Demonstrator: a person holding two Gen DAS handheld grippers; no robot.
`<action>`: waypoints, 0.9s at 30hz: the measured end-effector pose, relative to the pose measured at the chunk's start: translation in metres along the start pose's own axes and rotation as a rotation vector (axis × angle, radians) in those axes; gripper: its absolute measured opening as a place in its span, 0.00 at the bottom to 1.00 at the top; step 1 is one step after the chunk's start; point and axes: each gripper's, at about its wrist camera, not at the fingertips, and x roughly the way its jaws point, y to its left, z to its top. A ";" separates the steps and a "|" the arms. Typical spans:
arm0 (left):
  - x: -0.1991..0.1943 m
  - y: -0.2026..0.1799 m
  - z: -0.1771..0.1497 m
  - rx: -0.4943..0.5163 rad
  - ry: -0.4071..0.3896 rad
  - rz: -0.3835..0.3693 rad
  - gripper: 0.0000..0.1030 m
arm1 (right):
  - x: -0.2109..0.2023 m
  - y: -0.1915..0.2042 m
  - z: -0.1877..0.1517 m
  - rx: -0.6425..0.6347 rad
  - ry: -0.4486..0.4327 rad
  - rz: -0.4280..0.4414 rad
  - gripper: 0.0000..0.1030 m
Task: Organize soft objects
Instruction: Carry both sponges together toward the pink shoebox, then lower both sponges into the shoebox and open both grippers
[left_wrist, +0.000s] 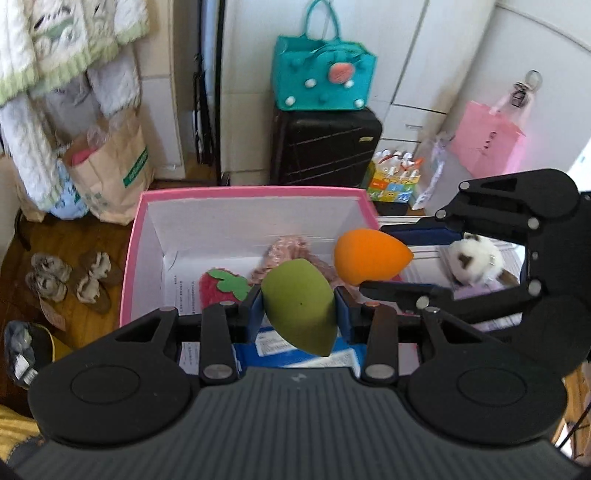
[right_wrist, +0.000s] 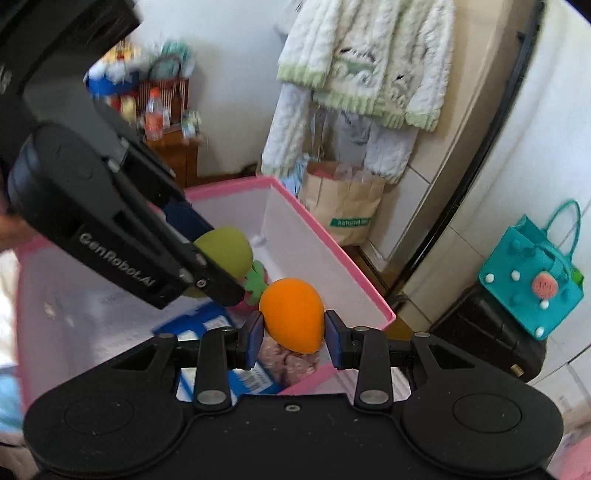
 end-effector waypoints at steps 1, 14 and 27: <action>0.007 0.006 0.001 -0.029 0.010 -0.012 0.38 | 0.009 0.000 0.002 -0.019 0.020 -0.006 0.39; 0.061 0.032 0.012 -0.228 0.057 -0.061 0.38 | 0.043 0.005 0.008 -0.119 0.088 -0.119 0.42; 0.086 0.015 0.022 -0.176 0.100 0.030 0.37 | 0.000 -0.020 -0.015 0.055 -0.026 0.053 0.43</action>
